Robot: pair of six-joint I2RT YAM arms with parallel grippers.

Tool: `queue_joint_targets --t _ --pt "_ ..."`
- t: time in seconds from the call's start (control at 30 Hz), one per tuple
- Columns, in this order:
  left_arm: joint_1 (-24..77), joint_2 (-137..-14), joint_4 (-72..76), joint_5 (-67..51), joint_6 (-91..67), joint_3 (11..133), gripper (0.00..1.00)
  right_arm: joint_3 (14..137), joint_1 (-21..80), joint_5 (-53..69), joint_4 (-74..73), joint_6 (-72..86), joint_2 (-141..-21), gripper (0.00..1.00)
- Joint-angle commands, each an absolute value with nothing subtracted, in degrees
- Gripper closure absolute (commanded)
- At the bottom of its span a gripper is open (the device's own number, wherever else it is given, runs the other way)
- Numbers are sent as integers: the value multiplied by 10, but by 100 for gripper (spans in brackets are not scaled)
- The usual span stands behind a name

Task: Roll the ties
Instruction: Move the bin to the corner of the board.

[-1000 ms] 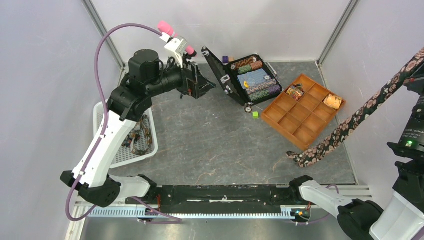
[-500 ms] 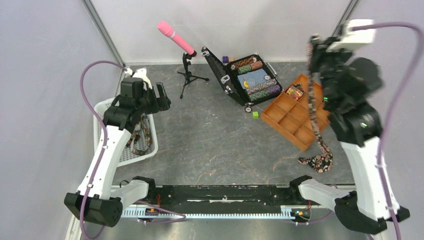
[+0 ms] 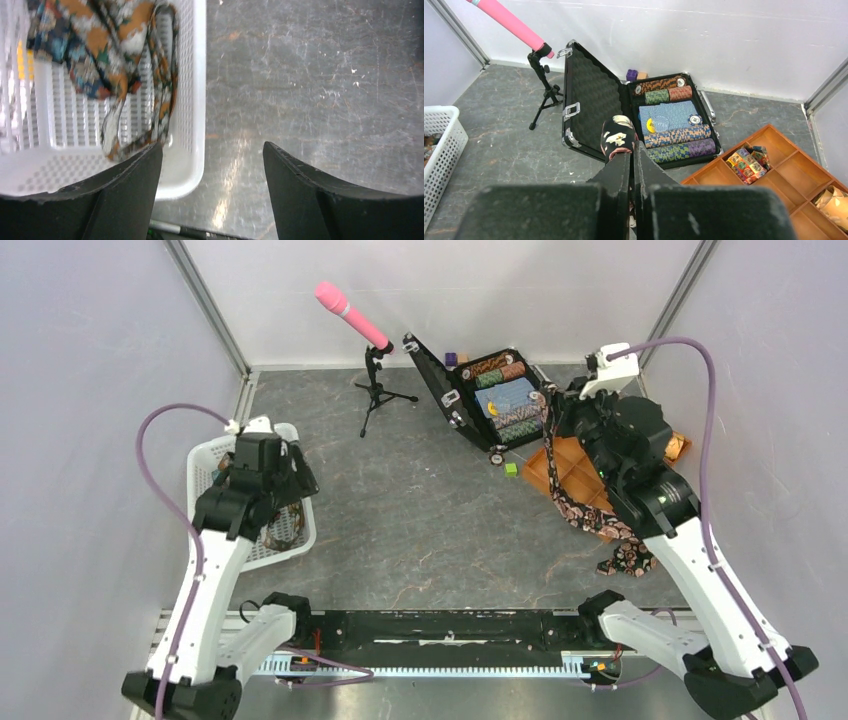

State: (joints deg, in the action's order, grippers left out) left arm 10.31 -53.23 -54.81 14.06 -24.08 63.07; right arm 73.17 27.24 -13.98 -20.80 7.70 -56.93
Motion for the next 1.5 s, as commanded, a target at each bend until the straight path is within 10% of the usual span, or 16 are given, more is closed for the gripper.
queue_joint_targets --t 0.0,0.2,1.17,1.47 --pt "100 -433 -682 171 -369 624 22 684 273 -130 -147 87 -537 100" --pt "100 -271 -807 191 -558 549 53 637 273 -118 -134 100 -521 100" --pt "96 -379 -644 319 -823 336 30 593 274 -84 -120 121 -485 100" --pt "-82 -527 -463 279 -645 339 28 586 273 -78 -132 123 -469 100"
